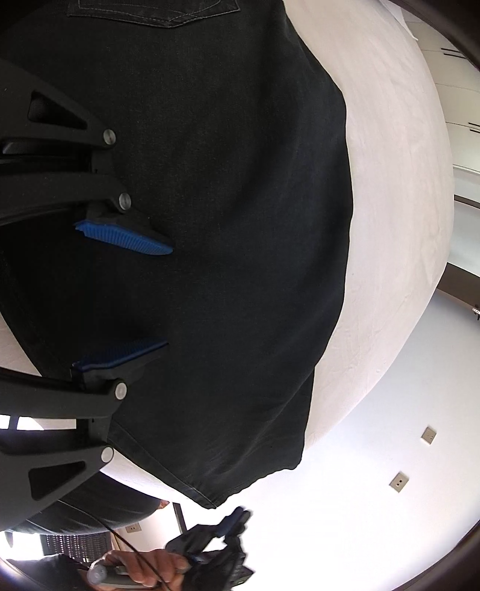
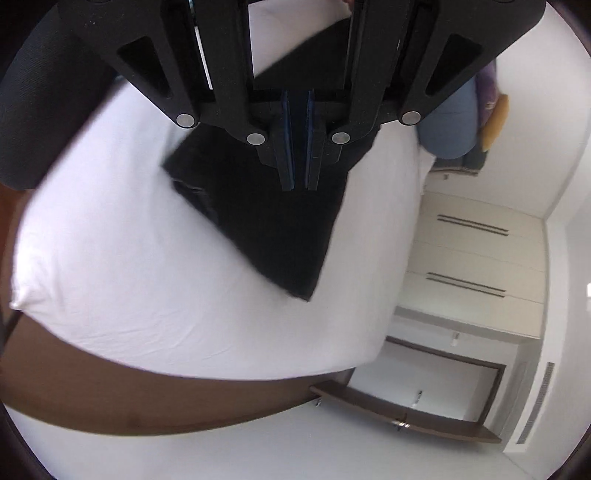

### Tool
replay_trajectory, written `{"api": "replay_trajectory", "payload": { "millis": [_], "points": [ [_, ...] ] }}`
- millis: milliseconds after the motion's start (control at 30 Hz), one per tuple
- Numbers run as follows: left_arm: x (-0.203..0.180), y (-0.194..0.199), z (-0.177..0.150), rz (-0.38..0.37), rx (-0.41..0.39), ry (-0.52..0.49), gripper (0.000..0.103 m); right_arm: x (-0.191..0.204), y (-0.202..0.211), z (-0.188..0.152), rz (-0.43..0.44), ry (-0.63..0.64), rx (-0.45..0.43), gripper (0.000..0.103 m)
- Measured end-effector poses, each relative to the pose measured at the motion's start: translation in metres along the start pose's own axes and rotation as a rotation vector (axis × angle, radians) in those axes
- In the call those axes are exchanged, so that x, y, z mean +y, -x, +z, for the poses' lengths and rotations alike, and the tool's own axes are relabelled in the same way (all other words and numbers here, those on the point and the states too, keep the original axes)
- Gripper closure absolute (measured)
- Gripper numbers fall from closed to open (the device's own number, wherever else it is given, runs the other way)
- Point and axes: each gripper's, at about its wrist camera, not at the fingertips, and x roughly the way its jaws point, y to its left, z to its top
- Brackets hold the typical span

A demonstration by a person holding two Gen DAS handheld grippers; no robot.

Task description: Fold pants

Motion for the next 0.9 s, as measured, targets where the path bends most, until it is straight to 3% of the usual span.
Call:
{"api": "replay_trajectory", "payload": {
  "millis": [67, 133, 200, 267, 300, 367, 433, 467, 500, 533, 567, 667, 733, 900],
  "points": [
    [-0.002, 0.0, 0.0, -0.001, -0.001, 0.001, 0.053, 0.001, -0.041, -0.015, -0.006, -0.003, 0.068, 0.096],
    [0.002, 0.0, -0.003, -0.023, -0.006, 0.026, 0.053, -0.013, -0.067, -0.032, -0.1, -0.038, 0.096, 0.098],
    [0.007, 0.001, -0.005, -0.05, -0.01, 0.05, 0.053, -0.035, -0.071, -0.045, -0.052, -0.077, 0.082, 0.103],
    [0.002, 0.0, -0.004, -0.058, -0.011, 0.052, 0.053, -0.043, -0.054, -0.054, -0.035, -0.09, 0.015, 0.103],
    [0.002, 0.0, -0.005, -0.058, -0.013, 0.049, 0.053, -0.048, -0.037, -0.034, -0.062, -0.074, -0.031, 0.103],
    [0.002, -0.001, -0.006, -0.058, -0.019, 0.05, 0.053, -0.055, -0.009, -0.033, -0.195, -0.054, -0.142, 0.098],
    [0.003, -0.001, -0.007, -0.068, -0.028, 0.077, 0.053, -0.061, 0.015, -0.034, -0.194, -0.099, -0.21, 0.091],
    [0.006, -0.001, -0.007, -0.077, -0.033, 0.098, 0.053, -0.073, 0.039, -0.012, -0.159, -0.114, -0.223, 0.08],
    [0.009, -0.001, -0.009, -0.086, -0.036, 0.115, 0.053, -0.067, 0.041, -0.019, -0.129, -0.115, -0.231, 0.067],
    [0.011, 0.0, -0.01, -0.093, -0.037, 0.126, 0.053, -0.059, 0.039, -0.03, -0.115, -0.113, -0.231, 0.024],
    [0.012, 0.0, -0.01, -0.101, -0.038, 0.138, 0.053, -0.051, 0.035, -0.04, -0.094, -0.116, -0.231, 0.006],
    [0.013, 0.0, -0.009, -0.112, -0.032, 0.157, 0.053, -0.045, 0.016, -0.058, -0.003, -0.152, -0.161, 0.006],
    [0.012, 0.0, -0.008, -0.107, -0.027, 0.154, 0.053, -0.071, 0.031, -0.064, 0.024, -0.204, -0.116, 0.006],
    [0.011, 0.0, -0.009, -0.101, -0.027, 0.159, 0.053, -0.074, -0.004, -0.076, 0.078, -0.267, -0.068, 0.014]
  ]
}}
